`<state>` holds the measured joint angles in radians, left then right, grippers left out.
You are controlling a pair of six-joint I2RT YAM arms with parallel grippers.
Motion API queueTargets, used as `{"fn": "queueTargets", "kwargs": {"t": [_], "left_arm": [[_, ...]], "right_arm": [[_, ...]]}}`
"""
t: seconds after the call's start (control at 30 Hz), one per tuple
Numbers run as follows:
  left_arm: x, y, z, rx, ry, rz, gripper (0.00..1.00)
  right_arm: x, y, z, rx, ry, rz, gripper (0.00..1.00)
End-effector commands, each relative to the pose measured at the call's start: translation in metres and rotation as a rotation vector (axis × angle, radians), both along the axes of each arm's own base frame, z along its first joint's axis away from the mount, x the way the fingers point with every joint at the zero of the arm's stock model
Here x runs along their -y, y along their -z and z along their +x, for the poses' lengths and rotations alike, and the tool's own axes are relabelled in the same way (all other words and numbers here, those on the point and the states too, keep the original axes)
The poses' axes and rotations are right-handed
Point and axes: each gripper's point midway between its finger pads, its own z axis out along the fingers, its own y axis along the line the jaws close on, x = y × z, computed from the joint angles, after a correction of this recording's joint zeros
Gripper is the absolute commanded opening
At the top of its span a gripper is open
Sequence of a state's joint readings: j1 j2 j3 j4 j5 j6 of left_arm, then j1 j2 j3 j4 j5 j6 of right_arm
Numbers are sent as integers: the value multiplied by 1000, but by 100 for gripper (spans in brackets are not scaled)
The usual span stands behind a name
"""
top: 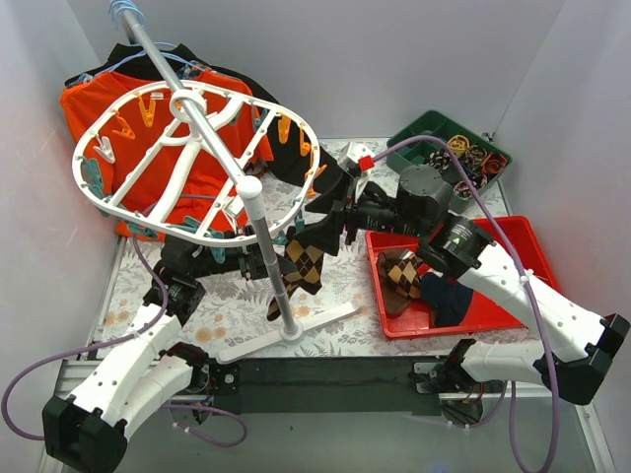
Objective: Remove the socks clipped to the hanger
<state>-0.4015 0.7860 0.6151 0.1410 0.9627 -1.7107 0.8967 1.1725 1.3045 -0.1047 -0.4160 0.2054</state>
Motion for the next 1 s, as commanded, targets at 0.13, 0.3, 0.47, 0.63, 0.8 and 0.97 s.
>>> {"fn": "queueTargets", "kwargs": {"t": [0.13,0.3,0.47,0.63,0.8,0.97], "left_arm": [[-2,-10,-11,25,30,-15,1],[-2,-10,-10,22,30,-14,1],[-1,-10,-10,19,30,-14,1],[-1,-8,-10,9,35,-12,1],[-2,-8,-12,6,37,-12,1],[-3,-2,-14,-12,36,-2,0]], "right_arm": [[-10,-19,3,92,-47,42,76],[-12,-21,2,86,-51,62,69],[-12,-29,1,98,-51,98,58],[-12,-25,1,89,-52,100,45],[-11,-24,2,86,-45,101,28],[-12,-20,4,73,-36,96,8]]}}
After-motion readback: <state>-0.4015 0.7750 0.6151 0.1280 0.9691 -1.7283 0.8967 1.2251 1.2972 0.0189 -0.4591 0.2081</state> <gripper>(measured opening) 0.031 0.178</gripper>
